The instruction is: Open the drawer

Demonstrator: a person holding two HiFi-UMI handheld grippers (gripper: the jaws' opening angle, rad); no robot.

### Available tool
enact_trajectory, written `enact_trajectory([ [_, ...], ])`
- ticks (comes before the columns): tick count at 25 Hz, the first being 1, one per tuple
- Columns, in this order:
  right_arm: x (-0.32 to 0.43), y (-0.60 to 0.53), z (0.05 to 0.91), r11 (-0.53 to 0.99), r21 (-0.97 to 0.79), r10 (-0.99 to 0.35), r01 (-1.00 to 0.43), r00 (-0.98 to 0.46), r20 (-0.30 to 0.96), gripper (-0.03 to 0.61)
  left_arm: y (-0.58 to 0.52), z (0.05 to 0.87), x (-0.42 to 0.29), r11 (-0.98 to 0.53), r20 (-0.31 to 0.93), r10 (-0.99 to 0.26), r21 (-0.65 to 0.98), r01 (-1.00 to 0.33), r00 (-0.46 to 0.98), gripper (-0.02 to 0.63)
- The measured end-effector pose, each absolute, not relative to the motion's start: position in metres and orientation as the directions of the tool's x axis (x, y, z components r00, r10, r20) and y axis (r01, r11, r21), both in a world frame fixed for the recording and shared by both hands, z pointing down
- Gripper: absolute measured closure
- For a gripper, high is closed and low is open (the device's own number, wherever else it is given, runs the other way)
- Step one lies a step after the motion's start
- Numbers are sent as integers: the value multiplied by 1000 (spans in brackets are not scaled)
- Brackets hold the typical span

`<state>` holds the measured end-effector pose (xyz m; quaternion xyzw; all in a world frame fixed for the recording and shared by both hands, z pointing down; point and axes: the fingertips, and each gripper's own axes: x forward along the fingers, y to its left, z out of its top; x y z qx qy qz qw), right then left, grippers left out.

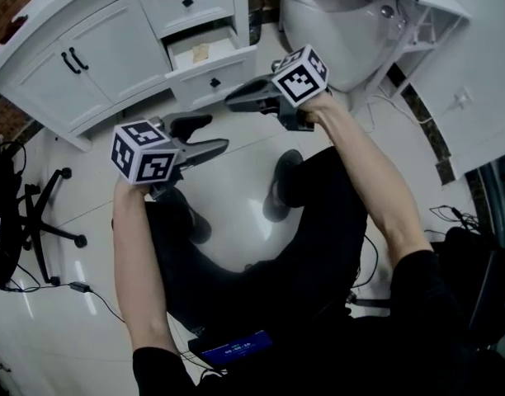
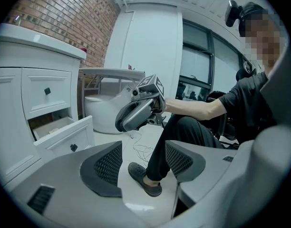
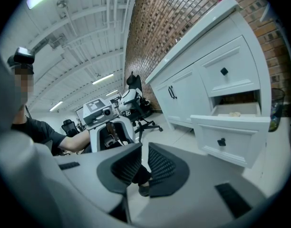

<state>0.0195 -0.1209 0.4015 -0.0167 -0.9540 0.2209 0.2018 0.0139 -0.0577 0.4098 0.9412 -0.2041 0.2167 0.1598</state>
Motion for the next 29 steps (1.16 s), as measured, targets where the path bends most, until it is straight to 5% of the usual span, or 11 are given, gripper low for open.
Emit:
enact_trajectory([
  [29,13,-126,408,895,-441,122,-69,-913,389,534,-60,404,6,-862,464,-315,225,-455,828,327],
])
